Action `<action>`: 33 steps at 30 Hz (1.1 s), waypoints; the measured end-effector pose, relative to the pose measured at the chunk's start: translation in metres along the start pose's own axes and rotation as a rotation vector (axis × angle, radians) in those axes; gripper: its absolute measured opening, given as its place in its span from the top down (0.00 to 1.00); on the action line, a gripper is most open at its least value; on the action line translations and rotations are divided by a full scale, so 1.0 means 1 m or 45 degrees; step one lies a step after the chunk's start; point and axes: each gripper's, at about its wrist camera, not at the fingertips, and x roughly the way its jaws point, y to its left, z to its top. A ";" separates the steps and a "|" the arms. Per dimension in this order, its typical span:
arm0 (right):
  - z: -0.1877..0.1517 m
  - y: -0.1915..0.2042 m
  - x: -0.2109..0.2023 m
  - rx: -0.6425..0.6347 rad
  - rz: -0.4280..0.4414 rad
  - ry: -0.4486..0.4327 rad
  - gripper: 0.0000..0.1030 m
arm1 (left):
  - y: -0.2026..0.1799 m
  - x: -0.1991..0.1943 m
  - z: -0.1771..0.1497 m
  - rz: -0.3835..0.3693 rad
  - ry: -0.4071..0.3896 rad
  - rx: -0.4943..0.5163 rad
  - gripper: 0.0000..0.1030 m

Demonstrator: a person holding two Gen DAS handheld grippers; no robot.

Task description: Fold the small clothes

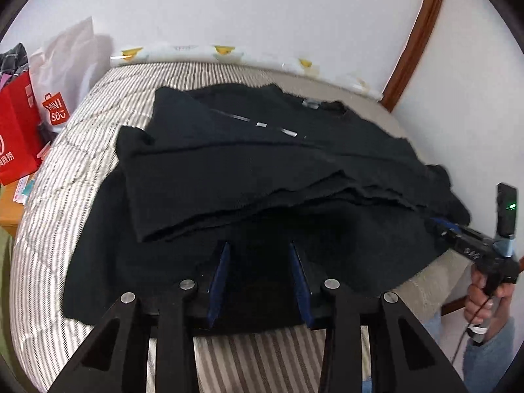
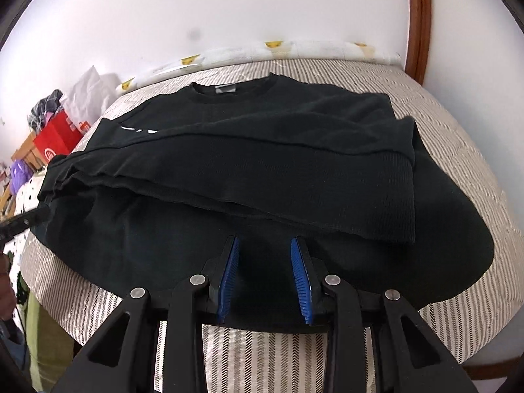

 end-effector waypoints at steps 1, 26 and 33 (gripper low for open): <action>0.000 0.000 0.002 0.004 -0.008 0.001 0.71 | -0.001 0.005 0.001 0.016 0.003 0.005 0.67; 0.126 -0.022 0.066 0.061 -0.104 -0.082 0.77 | 0.020 0.059 0.124 0.175 -0.082 0.008 0.69; 0.165 -0.017 0.069 0.006 -0.155 -0.122 0.77 | 0.035 0.055 0.132 0.152 -0.077 -0.053 0.69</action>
